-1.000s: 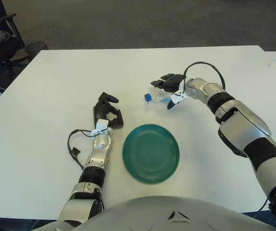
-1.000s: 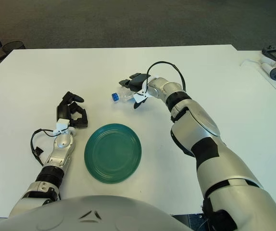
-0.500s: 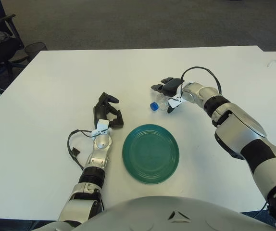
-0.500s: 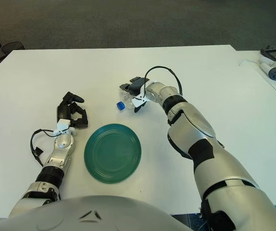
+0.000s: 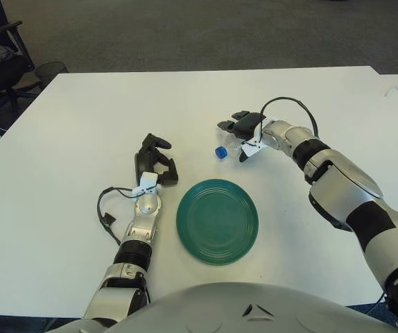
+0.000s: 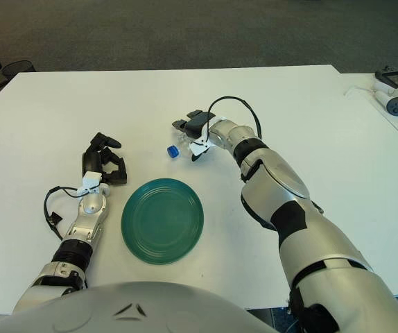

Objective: Put the bottle into the plate.

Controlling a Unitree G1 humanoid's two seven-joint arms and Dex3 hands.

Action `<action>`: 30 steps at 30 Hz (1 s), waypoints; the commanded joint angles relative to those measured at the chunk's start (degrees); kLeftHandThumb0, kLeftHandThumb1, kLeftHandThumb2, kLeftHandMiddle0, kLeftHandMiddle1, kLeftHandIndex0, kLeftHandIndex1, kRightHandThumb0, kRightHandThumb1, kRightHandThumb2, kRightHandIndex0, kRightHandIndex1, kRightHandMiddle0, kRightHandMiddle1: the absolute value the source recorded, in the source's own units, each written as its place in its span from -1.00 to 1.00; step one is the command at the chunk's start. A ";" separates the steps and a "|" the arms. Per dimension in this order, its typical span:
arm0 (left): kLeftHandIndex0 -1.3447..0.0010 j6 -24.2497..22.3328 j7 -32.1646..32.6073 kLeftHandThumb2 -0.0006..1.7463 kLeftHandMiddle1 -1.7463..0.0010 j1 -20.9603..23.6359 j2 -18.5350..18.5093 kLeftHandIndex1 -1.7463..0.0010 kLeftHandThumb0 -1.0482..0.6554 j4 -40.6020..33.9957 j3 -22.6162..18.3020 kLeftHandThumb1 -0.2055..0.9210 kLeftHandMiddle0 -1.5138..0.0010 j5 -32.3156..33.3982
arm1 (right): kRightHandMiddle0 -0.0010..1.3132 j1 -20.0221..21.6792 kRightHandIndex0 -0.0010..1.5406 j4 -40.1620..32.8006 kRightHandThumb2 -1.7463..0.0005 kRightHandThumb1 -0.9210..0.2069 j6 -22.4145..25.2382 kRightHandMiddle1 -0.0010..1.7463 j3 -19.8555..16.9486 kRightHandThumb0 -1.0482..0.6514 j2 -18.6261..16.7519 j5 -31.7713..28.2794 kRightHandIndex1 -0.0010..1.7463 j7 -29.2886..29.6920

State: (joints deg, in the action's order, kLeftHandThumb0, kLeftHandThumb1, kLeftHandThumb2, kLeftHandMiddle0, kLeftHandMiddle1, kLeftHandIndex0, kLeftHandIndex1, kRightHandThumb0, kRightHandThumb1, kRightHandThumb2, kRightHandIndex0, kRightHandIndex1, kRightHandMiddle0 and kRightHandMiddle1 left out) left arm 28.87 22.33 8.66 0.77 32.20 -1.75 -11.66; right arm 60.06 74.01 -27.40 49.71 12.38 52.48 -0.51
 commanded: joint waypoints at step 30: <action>-0.04 -1.21 -1.18 1.00 -0.88 -1.96 0.43 -1.00 0.23 2.31 -0.22 -0.80 -0.25 1.45 | 0.07 -9.35 0.17 1.59 -0.93 0.73 -6.97 1.00 -5.79 0.23 -0.26 -3.38 0.84 26.23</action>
State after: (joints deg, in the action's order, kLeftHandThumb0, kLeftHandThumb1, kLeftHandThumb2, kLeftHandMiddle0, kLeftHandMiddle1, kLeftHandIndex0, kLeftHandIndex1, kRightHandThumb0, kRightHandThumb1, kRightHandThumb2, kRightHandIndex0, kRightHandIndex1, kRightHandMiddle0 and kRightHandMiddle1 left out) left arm 29.18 21.19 8.69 1.08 32.23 -1.93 -10.20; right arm 52.58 74.59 -33.73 43.98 12.49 48.74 25.36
